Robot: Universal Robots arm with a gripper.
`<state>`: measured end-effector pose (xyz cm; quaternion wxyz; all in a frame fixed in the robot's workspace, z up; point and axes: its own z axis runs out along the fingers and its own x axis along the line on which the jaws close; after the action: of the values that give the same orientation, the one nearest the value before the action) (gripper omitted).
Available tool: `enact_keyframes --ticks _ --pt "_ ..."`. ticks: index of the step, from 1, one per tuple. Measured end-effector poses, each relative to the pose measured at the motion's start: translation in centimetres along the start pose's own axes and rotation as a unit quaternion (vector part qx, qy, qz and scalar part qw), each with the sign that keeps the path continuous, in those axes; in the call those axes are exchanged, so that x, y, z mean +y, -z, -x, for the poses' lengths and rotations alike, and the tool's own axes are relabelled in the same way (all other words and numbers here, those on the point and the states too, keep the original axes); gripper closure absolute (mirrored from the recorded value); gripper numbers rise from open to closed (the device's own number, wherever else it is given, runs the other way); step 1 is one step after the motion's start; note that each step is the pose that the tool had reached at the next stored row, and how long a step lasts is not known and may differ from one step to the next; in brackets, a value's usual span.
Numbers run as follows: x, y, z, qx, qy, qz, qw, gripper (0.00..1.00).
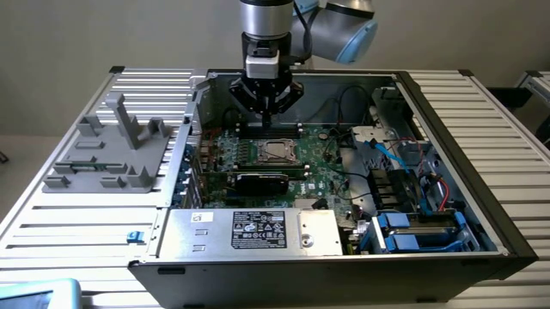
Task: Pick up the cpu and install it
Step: 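Install the second cpu locking lever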
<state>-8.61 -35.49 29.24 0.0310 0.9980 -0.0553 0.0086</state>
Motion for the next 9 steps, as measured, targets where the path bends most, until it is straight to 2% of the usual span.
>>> enact_keyframes --ticks 5,7,8,9 --pt "0.09 0.00 0.18 -0.0001 0.000 -0.0004 1.0000 0.89" --pt "0.28 0.00 0.48 -0.0004 0.000 -0.0029 1.0000 0.89" --pt "0.39 -0.01 0.63 -0.0006 0.000 -0.0049 1.0000 0.89" --pt "0.54 -0.02 0.71 -0.0009 0.000 -0.0082 1.0000 0.89"
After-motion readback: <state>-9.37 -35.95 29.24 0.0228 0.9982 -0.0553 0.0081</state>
